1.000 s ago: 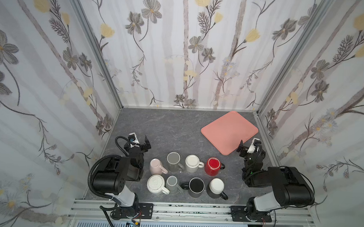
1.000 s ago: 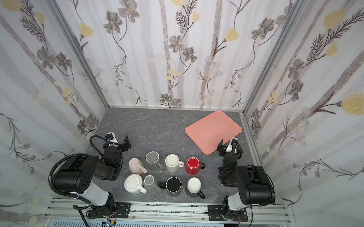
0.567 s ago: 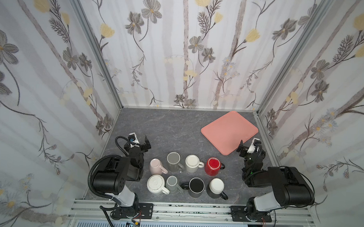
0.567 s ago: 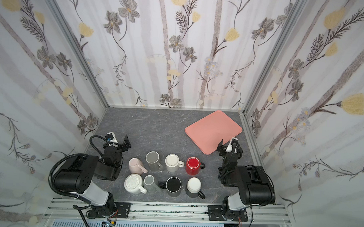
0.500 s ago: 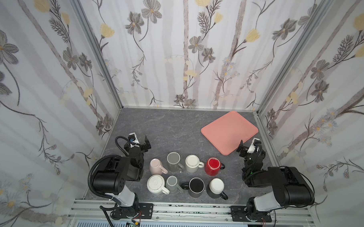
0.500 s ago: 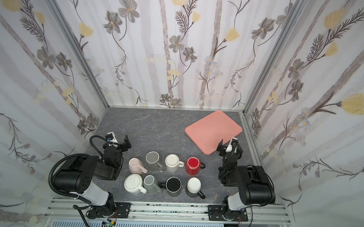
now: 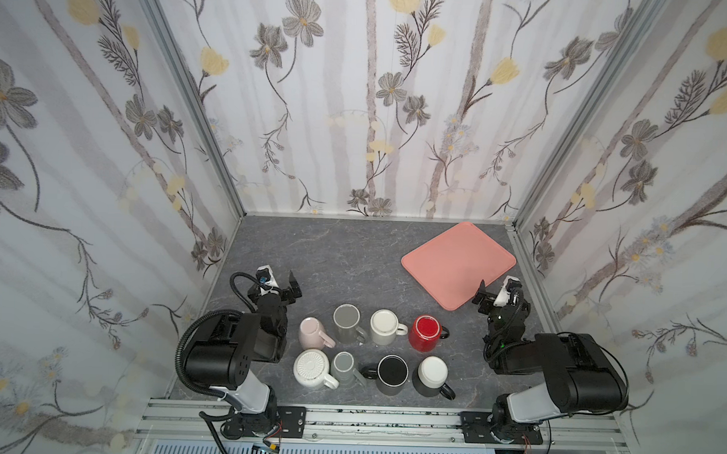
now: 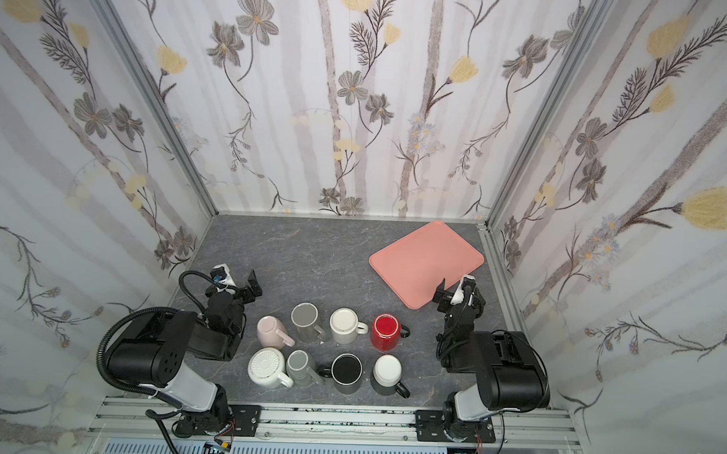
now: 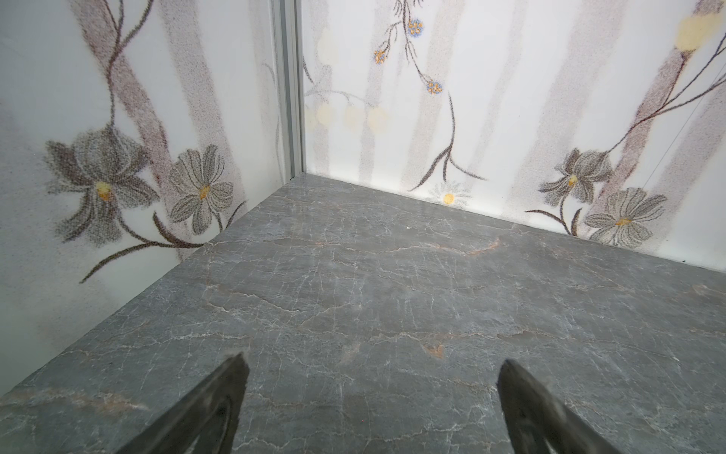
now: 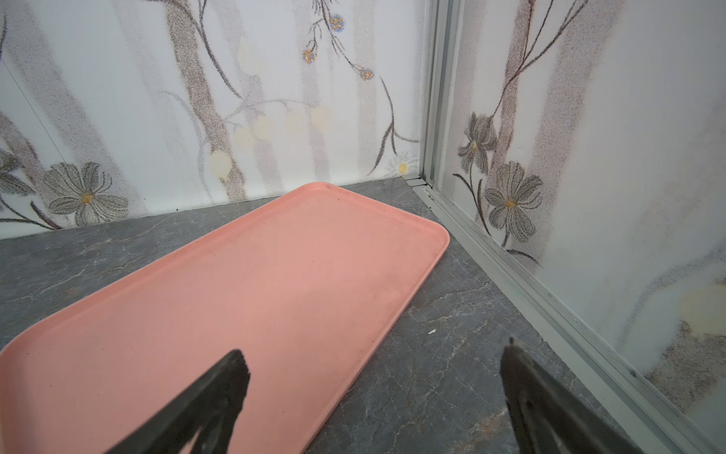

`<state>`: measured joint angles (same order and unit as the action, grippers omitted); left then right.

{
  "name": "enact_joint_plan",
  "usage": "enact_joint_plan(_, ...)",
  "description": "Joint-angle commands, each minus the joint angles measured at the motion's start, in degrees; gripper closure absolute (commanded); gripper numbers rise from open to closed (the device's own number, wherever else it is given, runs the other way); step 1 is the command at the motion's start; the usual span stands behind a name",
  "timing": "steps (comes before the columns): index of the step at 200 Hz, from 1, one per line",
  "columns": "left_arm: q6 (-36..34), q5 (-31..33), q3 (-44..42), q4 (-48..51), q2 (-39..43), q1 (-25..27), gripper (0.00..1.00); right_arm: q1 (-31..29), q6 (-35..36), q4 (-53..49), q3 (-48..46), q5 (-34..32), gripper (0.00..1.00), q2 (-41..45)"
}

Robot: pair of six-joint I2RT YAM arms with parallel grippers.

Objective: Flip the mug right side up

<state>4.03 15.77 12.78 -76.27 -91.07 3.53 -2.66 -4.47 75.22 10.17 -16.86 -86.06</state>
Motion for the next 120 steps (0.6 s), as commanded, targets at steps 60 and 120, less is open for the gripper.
enact_joint_plan(60, -0.3, 0.1, 0.3, -2.2, -0.1, 0.0, 0.0, -0.1, 0.1, 1.9, 0.0, -0.3, 0.0, -0.1)
enact_joint_plan(120, -0.3, 0.1, 0.3, -2.2, -0.1, 0.0, 0.0, -0.1, 0.0, 1.7, 0.3, -0.4, 0.0, -0.2)
